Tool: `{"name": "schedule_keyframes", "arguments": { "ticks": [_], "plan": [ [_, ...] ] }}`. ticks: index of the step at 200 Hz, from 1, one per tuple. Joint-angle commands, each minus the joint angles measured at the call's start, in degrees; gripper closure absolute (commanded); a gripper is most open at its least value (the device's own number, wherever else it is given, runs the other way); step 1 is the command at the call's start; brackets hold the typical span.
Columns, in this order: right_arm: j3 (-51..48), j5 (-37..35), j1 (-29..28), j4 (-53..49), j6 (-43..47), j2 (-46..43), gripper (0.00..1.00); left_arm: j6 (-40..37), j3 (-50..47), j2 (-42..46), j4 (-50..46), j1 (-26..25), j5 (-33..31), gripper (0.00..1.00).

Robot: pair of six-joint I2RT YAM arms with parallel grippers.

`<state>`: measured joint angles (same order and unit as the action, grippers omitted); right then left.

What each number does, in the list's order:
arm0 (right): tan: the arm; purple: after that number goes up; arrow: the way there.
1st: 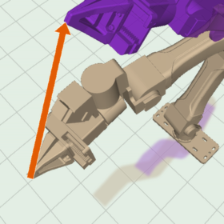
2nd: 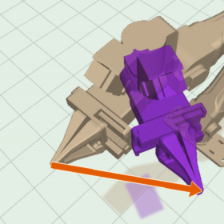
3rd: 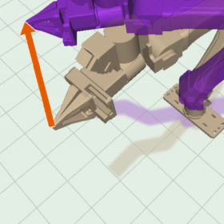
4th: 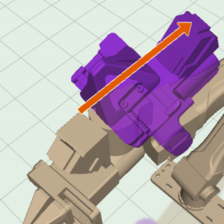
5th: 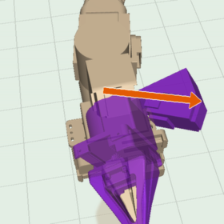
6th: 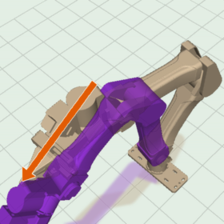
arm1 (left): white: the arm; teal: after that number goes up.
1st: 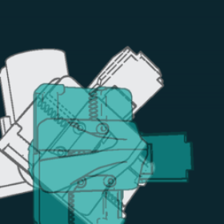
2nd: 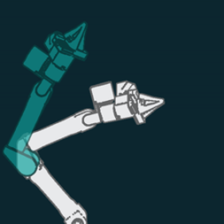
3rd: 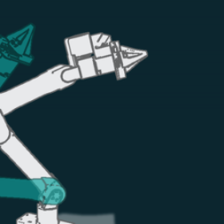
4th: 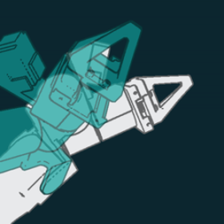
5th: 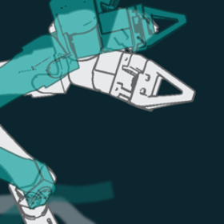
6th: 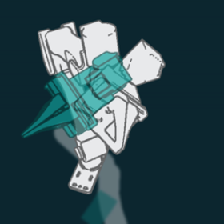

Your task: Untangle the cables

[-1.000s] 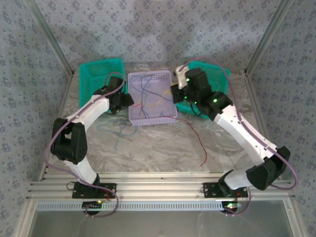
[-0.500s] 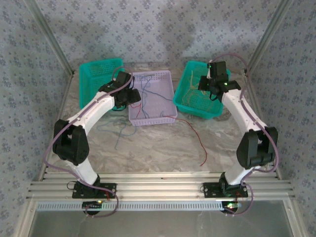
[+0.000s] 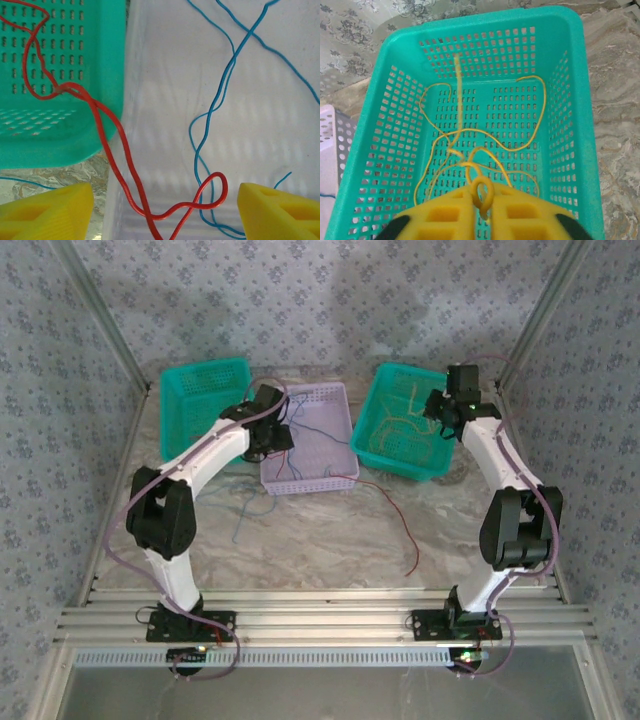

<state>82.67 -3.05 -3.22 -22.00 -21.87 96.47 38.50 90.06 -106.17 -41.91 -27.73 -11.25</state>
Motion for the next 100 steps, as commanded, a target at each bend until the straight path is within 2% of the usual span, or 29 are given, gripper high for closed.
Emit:
{"name": "schedule_keyframes", "arguments": {
  "ticks": [1, 19, 40, 100],
  "plan": [
    [-0.81, 2.42, -0.23, 0.76, -1.42, 0.66, 0.76, -1.24, 2.0, -0.95, -2.2, -0.67, -2.28, 0.26],
    [-1.13, 2.93, -0.21, 1.03, -1.85, 0.62, 0.64, -1.45, 1.79, -1.65, -2.34, -1.01, -2.44, 0.29],
    [-1.45, 4.19, -0.33, 1.43, -2.35, 0.37, 0.57, -1.49, 1.7, -2.45, -2.32, -1.16, -2.71, 0.33],
    [-2.2, 4.87, -0.91, 2.11, -2.38, -0.93, 0.53, -2.07, 1.45, -3.68, -2.13, -1.12, -3.5, 0.44]
  ]
}}
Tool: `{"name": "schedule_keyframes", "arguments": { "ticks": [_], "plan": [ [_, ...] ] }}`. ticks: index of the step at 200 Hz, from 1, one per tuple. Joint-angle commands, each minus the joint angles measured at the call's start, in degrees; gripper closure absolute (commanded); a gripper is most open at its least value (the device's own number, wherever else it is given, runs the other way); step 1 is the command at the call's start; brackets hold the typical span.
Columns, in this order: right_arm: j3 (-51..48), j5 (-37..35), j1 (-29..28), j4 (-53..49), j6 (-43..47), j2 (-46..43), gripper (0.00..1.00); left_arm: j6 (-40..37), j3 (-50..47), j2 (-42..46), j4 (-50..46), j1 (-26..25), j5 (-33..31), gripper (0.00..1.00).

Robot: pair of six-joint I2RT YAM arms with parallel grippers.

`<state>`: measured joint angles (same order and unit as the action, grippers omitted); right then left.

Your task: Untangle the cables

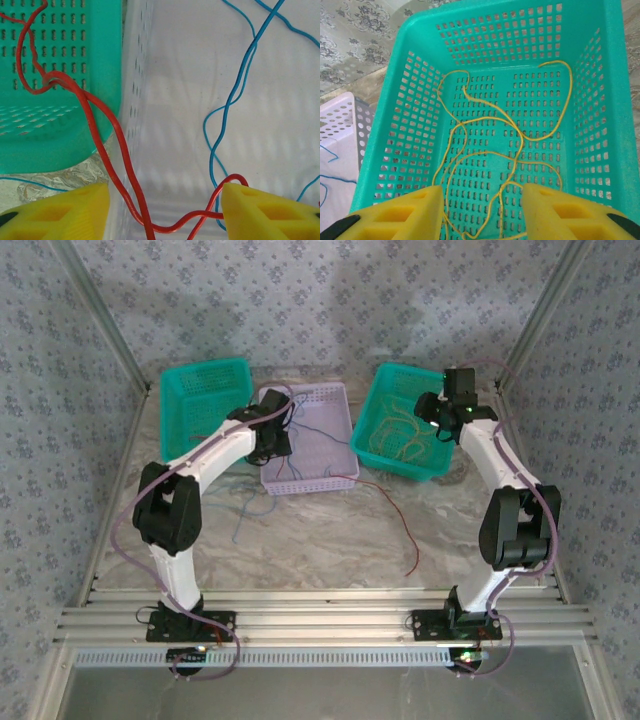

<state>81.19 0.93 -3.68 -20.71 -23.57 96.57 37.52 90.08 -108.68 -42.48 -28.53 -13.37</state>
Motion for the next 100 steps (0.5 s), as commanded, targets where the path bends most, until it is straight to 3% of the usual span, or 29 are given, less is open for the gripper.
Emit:
{"name": "schedule_keyframes", "arguments": {
  "ticks": [1, 100],
  "plan": [
    [-0.74, 0.86, -0.45, 0.79, -0.73, -1.04, 0.53, -1.06, 1.38, -1.17, -1.56, -0.3, -1.39, 0.45],
    [-0.17, 2.08, -1.15, 1.06, -0.93, -1.72, 0.53, -1.27, -0.04, -1.26, -0.92, -0.3, -1.97, 0.73]
  ]
}}
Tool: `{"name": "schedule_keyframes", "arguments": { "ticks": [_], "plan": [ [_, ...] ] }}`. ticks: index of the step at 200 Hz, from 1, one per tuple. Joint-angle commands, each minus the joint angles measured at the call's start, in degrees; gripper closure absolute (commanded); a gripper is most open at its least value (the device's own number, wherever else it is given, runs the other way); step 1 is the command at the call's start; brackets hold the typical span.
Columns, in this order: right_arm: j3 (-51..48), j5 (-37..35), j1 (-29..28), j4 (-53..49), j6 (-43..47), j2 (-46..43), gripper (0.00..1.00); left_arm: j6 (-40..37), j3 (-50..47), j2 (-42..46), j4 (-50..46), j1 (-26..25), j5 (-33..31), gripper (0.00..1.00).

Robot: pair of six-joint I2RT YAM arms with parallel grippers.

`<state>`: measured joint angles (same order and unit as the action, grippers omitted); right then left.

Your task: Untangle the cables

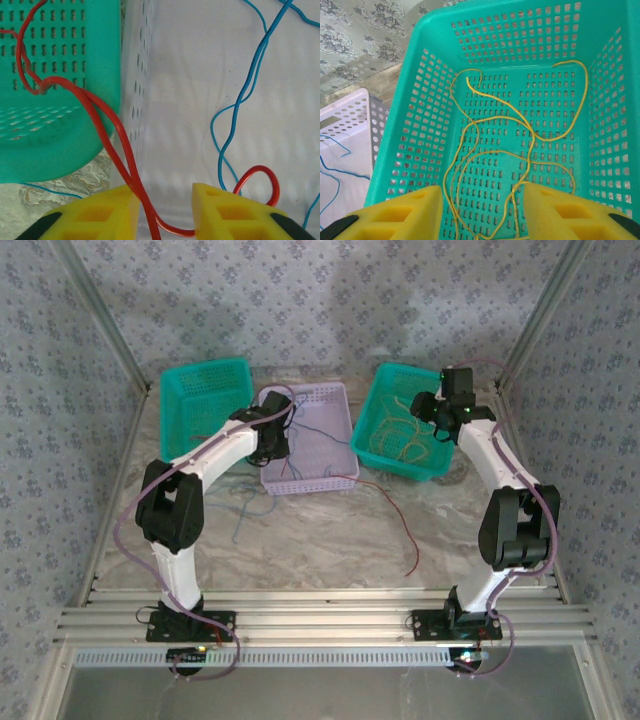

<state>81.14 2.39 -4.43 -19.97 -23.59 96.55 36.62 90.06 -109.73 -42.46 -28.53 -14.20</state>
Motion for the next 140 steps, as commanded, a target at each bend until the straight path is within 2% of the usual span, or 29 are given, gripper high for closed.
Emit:
{"name": "schedule_keyframes", "arguments": {
  "ticks": [1, 84, 140],
  "plan": [
    [-0.12, 0.6, -0.41, 0.34, -0.92, -1.71, 0.53, -0.39, 0.0, -0.22, -0.91, -0.3, -1.16, 0.73],
    [0.7, 1.01, -0.58, -0.46, -1.14, -3.11, 0.52, -0.86, 0.16, 2.38, -1.56, 0.71, -0.94, 1.0],
    [2.21, 1.74, -0.94, -1.44, -1.04, -3.74, 0.52, -0.59, 0.43, 5.93, -1.85, 2.65, 1.26, 1.0]
  ]
}}
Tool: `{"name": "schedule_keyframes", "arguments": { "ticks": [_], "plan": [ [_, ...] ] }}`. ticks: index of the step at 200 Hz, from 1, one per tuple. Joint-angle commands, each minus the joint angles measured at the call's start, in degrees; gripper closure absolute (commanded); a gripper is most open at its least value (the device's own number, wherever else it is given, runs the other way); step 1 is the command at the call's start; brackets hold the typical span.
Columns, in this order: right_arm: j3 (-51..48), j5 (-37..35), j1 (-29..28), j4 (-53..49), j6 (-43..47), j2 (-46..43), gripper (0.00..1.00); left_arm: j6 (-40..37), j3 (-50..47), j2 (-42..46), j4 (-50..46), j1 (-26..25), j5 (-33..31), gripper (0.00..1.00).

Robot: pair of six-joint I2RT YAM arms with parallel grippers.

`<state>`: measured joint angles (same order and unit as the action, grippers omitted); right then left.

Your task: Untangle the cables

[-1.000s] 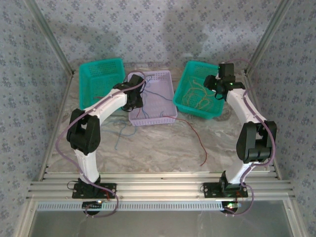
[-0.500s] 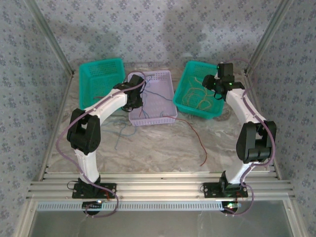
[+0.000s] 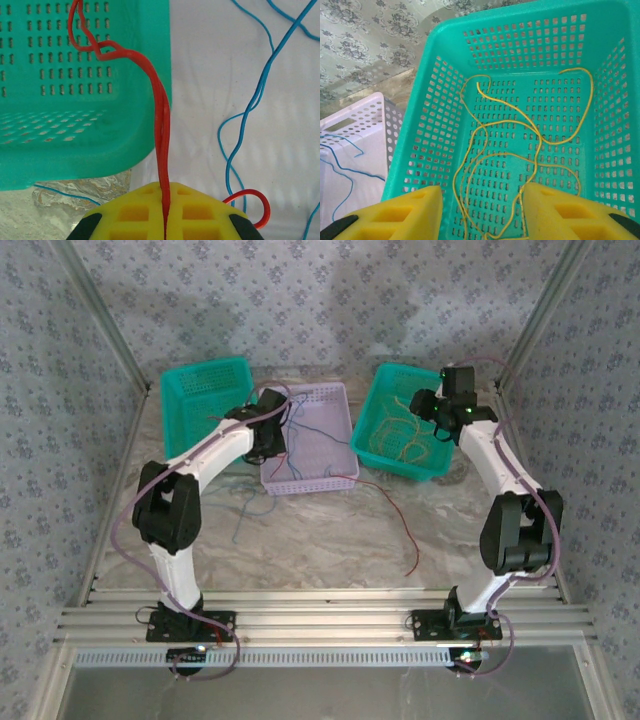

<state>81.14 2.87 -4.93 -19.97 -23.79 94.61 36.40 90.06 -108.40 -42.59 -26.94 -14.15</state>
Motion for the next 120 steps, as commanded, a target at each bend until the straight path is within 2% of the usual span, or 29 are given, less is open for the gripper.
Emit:
{"name": "schedule_keyframes", "arguments": {
  "ticks": [1, 24, 59, 91, 120],
  "plan": [
    [2.28, 1.3, -0.43, -1.46, -0.83, -1.8, 0.52, -0.37, 0.4, 4.69, -1.76, 1.07, 1.27, 1.0],
    [2.87, 1.49, -0.77, -1.89, -0.6, -1.71, 0.52, -0.29, 0.0, 6.45, -1.58, 1.75, 1.87, 1.0],
    [3.01, 1.34, -1.38, -1.81, -0.72, -1.88, 0.52, 0.52, -0.57, 9.6, -0.69, 4.6, 6.15, 1.0],
    [3.28, 1.44, -2.3, -2.02, -0.41, -2.24, 0.52, 0.27, -0.63, 12.75, -0.04, 10.75, 7.81, 1.0],
    [4.06, 1.26, -4.64, -2.53, 0.49, -2.41, 0.52, 0.2, 0.28, 10.76, 1.01, 17.44, 10.89, 1.0]
  ]
}}
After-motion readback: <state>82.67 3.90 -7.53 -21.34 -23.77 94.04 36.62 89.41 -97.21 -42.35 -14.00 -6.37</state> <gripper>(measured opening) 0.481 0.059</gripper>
